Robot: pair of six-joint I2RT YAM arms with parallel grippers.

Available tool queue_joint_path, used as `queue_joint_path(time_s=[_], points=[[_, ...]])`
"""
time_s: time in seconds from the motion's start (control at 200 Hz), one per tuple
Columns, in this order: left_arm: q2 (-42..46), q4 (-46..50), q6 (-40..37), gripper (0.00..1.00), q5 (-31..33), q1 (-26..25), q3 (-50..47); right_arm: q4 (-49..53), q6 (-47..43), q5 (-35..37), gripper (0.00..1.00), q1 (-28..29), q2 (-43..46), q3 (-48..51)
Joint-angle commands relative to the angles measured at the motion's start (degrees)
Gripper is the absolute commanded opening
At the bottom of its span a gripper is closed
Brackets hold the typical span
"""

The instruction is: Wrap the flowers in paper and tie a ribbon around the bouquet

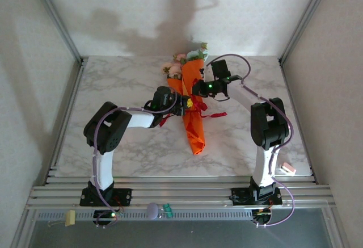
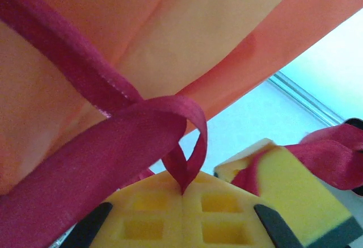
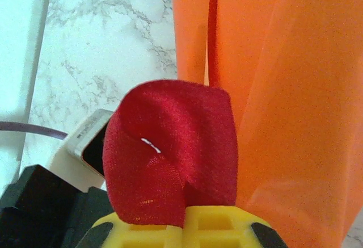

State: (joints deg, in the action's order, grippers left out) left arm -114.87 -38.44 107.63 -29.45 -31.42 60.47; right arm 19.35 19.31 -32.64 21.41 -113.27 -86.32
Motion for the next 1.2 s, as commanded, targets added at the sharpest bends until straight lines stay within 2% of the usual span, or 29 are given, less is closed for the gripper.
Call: queue_joint_path(time_s=[0.0,0.32,0.516,0.851,1.196], points=[[1.5,-2.4,0.4,0.0,-1.3,-0.3,-0.3,1.6,0.7,0.2,0.0,0.0,-1.0,-1.6],[3.1,-1.8,1.3,0.0,1.0,-0.4,-3.0,2.0,1.0,2.4,0.0,-0.1,-0.9,-0.9],[3.1,-3.7,2.8,0.0,1.7,-0.3,-3.8,-1.6,2.0,3.7,0.0,-0.4,2.6,3.2],[3.3,-3.7,3.4,0.0,2.5,-0.2,-3.8,-1.8,2.2,7.2,0.0,-0.9,8.5,8.1],[1.2,-2.4,2.0,0.0,0.7,-1.0,-1.1,1.9,4.0,7.0,0.0,1.2,5.6,3.5]])
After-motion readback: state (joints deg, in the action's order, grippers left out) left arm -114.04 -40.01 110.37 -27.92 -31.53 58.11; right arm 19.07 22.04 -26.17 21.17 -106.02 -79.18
